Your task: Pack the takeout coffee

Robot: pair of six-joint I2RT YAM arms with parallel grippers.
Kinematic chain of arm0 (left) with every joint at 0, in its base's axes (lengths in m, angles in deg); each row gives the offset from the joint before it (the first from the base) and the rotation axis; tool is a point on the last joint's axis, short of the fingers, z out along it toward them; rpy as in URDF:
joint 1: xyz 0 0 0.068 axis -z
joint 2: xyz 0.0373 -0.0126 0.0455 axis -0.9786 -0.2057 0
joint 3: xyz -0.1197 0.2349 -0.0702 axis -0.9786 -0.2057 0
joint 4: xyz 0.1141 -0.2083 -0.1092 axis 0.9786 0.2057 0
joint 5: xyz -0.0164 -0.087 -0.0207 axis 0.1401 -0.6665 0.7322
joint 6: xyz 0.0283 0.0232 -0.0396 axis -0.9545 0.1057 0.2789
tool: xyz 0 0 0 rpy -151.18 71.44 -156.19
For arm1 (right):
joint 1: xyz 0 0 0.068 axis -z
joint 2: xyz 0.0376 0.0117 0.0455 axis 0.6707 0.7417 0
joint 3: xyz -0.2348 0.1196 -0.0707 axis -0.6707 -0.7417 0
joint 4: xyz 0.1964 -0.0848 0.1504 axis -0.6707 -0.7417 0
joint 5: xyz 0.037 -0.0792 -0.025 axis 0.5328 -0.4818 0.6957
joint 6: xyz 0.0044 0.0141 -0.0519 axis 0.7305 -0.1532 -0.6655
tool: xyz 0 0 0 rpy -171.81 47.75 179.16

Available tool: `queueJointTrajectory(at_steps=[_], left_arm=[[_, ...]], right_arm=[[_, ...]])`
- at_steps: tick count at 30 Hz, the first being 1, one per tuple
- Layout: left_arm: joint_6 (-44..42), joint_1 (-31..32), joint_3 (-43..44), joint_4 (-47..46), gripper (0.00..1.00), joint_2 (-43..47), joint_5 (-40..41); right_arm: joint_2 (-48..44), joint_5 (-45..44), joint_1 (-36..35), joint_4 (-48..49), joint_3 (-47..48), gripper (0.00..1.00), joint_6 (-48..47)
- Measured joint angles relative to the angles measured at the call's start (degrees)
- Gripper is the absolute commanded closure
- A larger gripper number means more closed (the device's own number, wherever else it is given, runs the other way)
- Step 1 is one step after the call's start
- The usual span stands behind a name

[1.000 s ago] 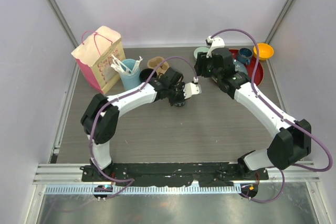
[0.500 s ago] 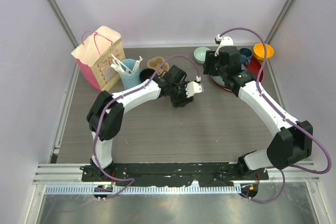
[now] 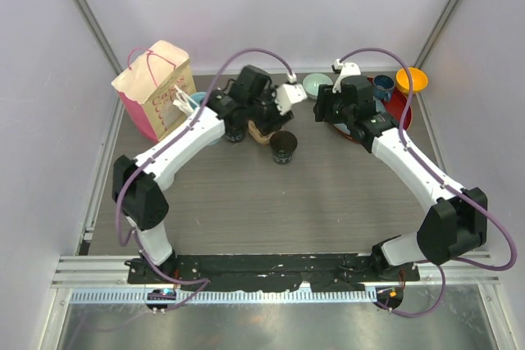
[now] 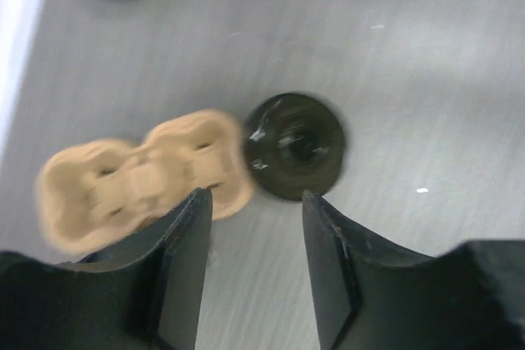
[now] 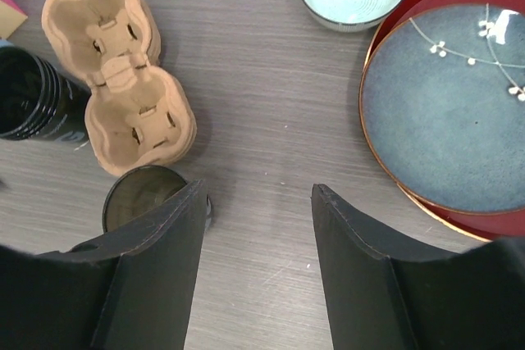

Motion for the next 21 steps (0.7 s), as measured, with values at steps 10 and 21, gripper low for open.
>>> queueJointTrajectory(at_steps=[10,21], left_arm=[[-1.51,-13.18,0.74,1.84,0.61,-1.97,9.4],[-1.99,-13.73,0.92,4.22,0.61,-9.68,11.3]], right_arm=[[0.0,3.08,0.0,0.02,-1.22,0.41,-0.22],[0.0,3.72,0.0,0.09,-2.05,0.41,-0.26]])
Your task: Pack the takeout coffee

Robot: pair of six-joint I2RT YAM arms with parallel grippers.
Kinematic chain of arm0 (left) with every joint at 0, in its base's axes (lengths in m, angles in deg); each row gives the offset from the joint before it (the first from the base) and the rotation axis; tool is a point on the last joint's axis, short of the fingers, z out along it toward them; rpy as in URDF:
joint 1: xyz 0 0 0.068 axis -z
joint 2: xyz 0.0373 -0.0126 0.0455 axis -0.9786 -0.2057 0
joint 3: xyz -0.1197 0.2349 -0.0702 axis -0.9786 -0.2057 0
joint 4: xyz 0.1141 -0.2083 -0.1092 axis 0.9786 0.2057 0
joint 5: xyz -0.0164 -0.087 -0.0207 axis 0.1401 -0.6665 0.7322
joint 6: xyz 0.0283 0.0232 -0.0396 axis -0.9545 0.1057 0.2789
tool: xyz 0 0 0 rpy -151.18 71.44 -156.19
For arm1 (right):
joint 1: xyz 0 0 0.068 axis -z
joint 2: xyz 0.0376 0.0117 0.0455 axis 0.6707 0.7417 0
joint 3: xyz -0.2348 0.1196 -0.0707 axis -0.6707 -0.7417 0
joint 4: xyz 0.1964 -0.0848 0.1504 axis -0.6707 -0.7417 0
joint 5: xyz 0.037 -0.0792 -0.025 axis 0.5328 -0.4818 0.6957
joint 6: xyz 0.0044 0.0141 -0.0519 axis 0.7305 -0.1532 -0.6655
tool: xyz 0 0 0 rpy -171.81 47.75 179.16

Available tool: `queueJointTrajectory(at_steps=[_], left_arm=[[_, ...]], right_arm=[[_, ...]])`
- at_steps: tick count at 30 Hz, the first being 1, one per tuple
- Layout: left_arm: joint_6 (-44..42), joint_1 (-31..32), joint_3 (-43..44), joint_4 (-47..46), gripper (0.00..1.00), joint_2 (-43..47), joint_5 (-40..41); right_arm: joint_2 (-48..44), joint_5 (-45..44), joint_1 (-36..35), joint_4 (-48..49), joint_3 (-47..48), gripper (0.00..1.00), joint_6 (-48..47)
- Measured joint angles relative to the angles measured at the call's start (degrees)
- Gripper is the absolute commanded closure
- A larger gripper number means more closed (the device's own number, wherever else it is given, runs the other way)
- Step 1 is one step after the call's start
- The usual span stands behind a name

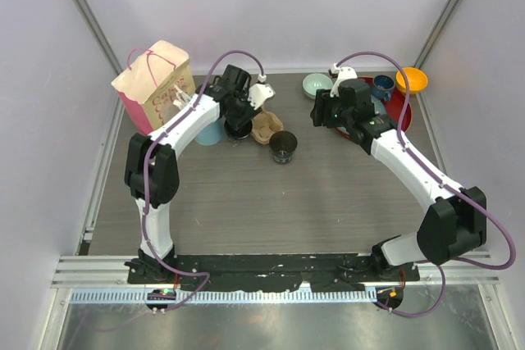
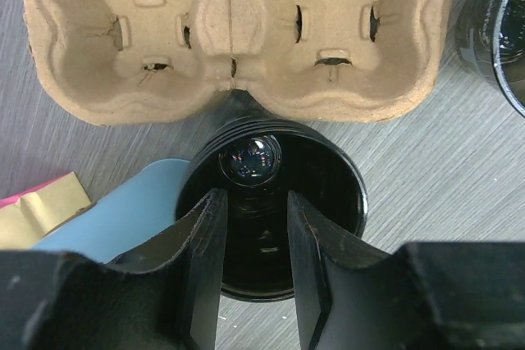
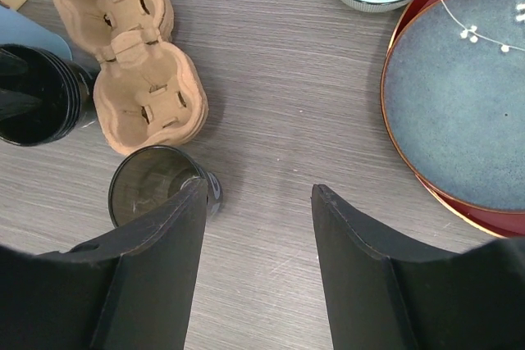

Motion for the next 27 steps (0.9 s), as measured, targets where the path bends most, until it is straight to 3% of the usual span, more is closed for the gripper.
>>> queueJointTrajectory(at_steps=[10,20,27], left_arm=[[0.22,-0.09,0.83,0.39,0.6,-0.04,-0.68],[0.09,-0.11,2.73,-0.68,0.6,-0.02,5.49],[0.72,-0.09,3.54,-0.46,0.59,0.59,2.93]], right_arm=[[0.33,0.44,0.0,-0.02,-0.09,0.41,-0.17],[0.81,1.7,0.0,-0.09,-0.09,0.41,-0.55],[1.42,3.23,0.0,-0.09,-0.09,0.41,-0.55]])
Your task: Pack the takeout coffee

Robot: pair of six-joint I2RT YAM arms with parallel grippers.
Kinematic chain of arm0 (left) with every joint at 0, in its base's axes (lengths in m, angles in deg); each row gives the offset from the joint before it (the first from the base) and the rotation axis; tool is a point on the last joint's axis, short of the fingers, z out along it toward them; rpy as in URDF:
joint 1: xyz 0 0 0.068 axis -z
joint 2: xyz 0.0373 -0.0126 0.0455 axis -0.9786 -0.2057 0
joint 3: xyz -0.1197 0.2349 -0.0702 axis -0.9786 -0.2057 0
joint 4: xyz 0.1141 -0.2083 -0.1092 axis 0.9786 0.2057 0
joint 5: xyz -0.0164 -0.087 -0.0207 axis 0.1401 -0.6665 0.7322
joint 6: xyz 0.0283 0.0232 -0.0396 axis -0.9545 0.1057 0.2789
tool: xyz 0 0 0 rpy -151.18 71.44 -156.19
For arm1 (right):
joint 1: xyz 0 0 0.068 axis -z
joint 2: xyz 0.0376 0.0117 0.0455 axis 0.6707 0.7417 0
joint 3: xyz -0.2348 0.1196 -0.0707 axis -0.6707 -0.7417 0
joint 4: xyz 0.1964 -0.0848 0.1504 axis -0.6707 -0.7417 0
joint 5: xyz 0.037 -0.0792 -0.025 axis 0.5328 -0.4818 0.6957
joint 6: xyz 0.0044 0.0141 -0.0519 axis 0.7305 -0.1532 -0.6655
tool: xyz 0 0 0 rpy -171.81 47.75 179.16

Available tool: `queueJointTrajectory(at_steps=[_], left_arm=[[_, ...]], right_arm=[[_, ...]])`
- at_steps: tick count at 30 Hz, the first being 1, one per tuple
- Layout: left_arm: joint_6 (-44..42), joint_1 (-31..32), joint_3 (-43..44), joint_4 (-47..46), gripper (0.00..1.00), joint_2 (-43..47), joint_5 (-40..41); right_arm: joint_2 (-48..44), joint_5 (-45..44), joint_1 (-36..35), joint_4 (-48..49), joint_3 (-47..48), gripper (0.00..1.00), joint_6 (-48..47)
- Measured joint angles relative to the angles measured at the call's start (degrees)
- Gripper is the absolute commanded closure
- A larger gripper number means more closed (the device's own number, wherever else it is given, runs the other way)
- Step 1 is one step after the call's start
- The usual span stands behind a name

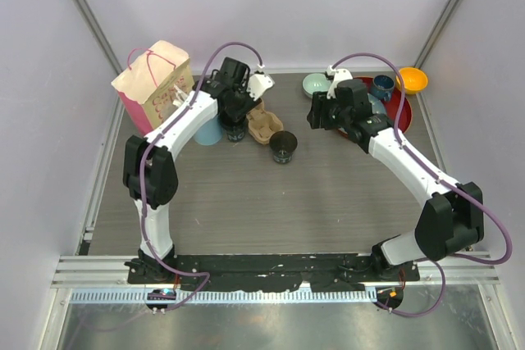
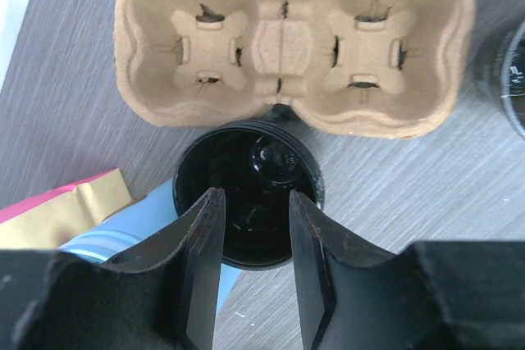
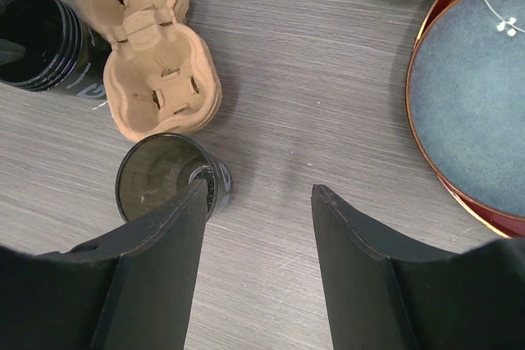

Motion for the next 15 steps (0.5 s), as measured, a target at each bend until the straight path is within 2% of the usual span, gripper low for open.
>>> queueJointTrajectory(at_steps=[7,15], left_arm=[[1.66,0.0,0.85,1.64,0.55,0.5,-4.87],[2.38,0.0,2.21,3.45,0.6,-1.16,-5.81]], right_arm=[[0.48,1.07,0.0,0.0,0.0,0.41,0.0],[0.5,1.38,0.0,0.0,0.0,0.41,0.0]])
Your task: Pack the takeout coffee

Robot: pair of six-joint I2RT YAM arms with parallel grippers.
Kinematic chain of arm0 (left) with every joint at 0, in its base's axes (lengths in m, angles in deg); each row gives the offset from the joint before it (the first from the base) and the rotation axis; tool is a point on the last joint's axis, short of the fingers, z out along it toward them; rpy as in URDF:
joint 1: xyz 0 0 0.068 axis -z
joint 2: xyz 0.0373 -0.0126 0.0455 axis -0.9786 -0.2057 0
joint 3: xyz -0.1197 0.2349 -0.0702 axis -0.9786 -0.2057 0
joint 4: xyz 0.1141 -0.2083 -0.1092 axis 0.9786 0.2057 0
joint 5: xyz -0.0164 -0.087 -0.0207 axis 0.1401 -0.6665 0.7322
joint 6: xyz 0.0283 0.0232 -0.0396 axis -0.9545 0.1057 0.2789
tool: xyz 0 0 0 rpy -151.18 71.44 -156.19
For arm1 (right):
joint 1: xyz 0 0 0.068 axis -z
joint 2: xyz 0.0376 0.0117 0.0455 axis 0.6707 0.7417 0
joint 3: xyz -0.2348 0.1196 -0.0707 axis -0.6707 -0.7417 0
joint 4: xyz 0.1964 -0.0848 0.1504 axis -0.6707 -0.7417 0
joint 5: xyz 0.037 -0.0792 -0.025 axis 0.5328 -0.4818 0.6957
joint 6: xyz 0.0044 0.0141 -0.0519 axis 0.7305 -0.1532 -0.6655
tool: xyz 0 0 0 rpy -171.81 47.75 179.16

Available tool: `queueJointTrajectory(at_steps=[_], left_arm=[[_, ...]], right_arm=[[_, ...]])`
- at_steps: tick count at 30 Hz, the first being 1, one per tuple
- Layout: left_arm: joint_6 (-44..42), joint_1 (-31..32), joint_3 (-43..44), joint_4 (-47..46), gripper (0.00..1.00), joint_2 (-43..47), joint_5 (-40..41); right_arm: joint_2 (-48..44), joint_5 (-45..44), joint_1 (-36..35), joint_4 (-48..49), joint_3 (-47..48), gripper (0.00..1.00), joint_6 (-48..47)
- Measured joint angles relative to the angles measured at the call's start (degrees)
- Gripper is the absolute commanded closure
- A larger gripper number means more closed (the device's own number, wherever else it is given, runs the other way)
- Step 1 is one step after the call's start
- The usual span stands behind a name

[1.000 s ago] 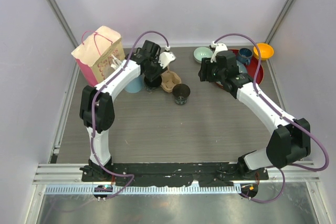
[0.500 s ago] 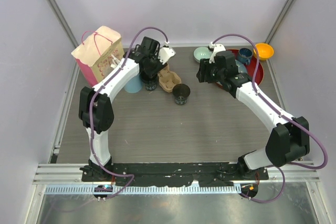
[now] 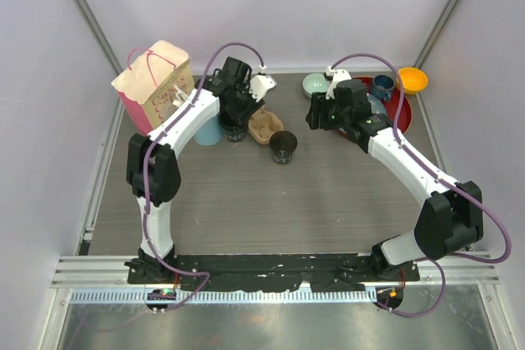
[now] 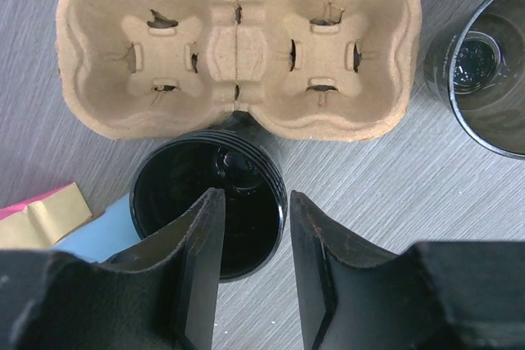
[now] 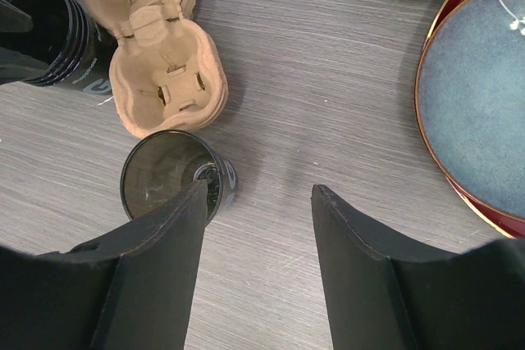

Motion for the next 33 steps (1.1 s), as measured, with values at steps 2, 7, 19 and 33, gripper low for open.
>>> queueJointTrajectory(at_steps=[2,7,19,33], left_arm=[[0.0,0.0,0.59,0.44,0.6,-0.96,0.04],[0.09,0.0,1.25,1.38,0.64,-2.99,0.02],[1.46,0.0,1.6,2.1,0.77,-3.58,0.13],[2.8,0.0,1.77,1.97,1.0,-3.56,0.61]], right_arm=[[0.0,0.07,0.0,0.0,-0.02,0.41,0.0],[0.0,0.09,0.0,0.0,-0.13,0.41,0.0],[0.0,0.11,0.0,0.0,-0.37,0.41,-0.02],[0.0,0.33,0.0,-0.02,-0.37,0.41,-0.11]])
